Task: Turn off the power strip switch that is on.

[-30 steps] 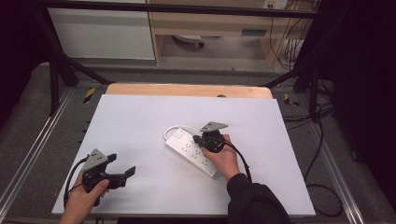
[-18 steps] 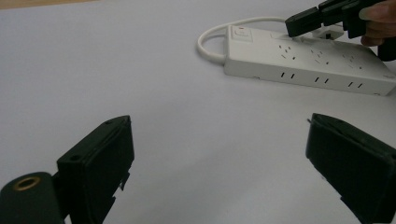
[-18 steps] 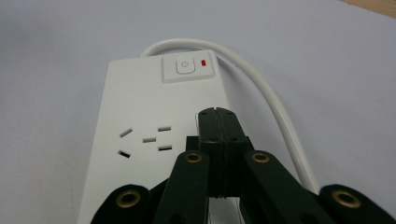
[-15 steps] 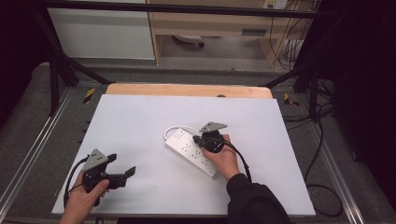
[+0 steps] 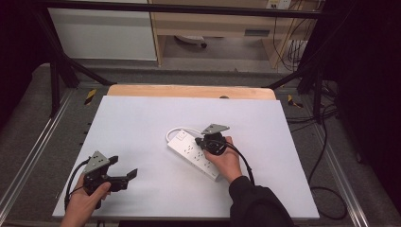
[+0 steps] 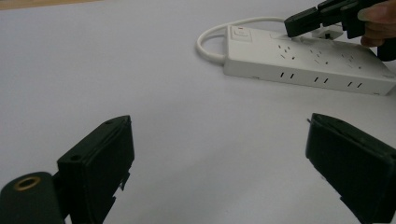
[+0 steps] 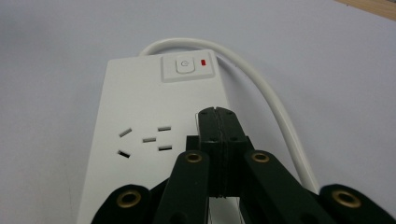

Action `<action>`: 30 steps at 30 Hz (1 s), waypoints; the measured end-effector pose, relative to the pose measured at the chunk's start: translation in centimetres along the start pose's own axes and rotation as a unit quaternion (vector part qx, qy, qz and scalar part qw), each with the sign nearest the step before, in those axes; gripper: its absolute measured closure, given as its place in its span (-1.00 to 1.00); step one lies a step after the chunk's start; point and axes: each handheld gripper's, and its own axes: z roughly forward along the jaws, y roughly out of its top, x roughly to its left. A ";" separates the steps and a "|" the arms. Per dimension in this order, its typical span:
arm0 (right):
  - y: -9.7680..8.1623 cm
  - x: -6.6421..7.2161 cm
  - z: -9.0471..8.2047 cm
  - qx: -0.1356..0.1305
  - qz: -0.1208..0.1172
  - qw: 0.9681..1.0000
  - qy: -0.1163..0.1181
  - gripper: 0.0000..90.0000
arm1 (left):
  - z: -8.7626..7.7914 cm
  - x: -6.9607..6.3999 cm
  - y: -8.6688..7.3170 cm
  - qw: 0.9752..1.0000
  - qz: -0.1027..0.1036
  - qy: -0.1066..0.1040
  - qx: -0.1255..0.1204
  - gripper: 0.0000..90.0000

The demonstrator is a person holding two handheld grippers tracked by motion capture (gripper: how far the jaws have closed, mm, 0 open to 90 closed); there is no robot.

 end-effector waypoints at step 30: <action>-0.4 -0.1 -0.1 0.001 0.006 1.000 0.006 1.00 | 0.0 0.0 0.0 1.000 0.002 0.002 0.002 -0.83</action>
